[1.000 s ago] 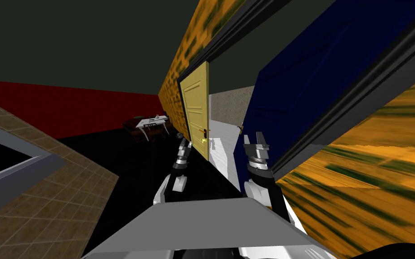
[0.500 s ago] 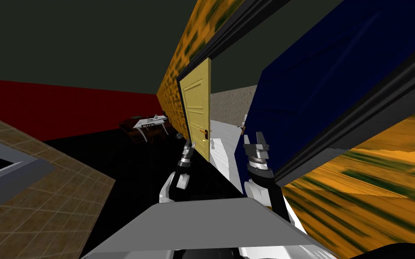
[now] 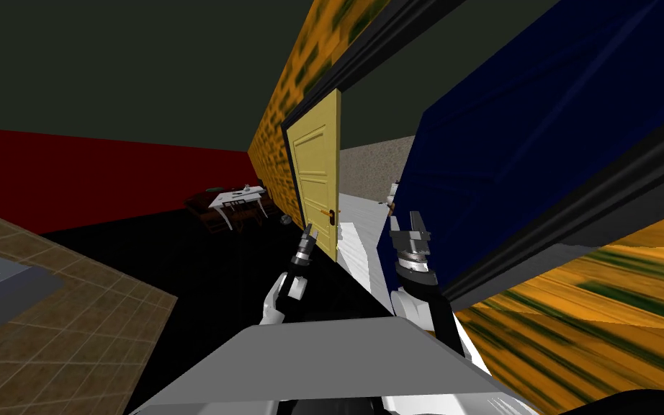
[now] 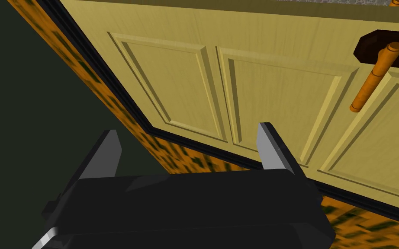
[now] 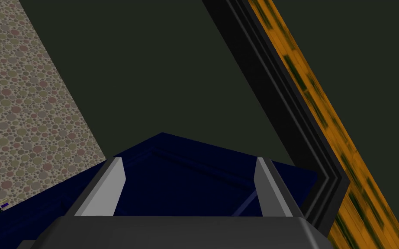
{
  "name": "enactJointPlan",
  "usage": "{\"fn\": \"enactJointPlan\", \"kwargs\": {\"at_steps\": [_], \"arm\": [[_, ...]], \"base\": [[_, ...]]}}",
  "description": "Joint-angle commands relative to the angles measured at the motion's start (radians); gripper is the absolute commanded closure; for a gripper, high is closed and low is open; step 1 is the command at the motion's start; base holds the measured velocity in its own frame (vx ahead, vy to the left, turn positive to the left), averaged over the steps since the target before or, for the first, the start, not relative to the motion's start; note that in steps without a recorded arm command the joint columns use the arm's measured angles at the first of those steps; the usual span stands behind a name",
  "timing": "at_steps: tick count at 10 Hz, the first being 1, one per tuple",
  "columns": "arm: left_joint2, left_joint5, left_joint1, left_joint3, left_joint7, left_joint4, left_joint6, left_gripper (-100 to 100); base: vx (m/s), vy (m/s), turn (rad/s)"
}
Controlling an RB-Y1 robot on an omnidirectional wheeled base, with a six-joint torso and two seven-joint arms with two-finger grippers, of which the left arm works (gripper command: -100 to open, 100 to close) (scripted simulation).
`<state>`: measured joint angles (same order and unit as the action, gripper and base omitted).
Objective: Push the door open
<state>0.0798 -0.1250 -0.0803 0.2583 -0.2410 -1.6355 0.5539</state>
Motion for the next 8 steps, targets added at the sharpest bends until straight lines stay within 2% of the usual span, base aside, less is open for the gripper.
{"fn": "enactJointPlan", "kwargs": {"at_steps": [1,8], "arm": [[-0.002,-0.004,0.032,0.012,-0.005,0.049,-0.009,-100],[-0.008,-0.018,0.149,0.061,-0.03,0.242,-0.035,-100]], "base": [[0.076,0.105,-0.038],[0.092,0.094,-0.037]]}}
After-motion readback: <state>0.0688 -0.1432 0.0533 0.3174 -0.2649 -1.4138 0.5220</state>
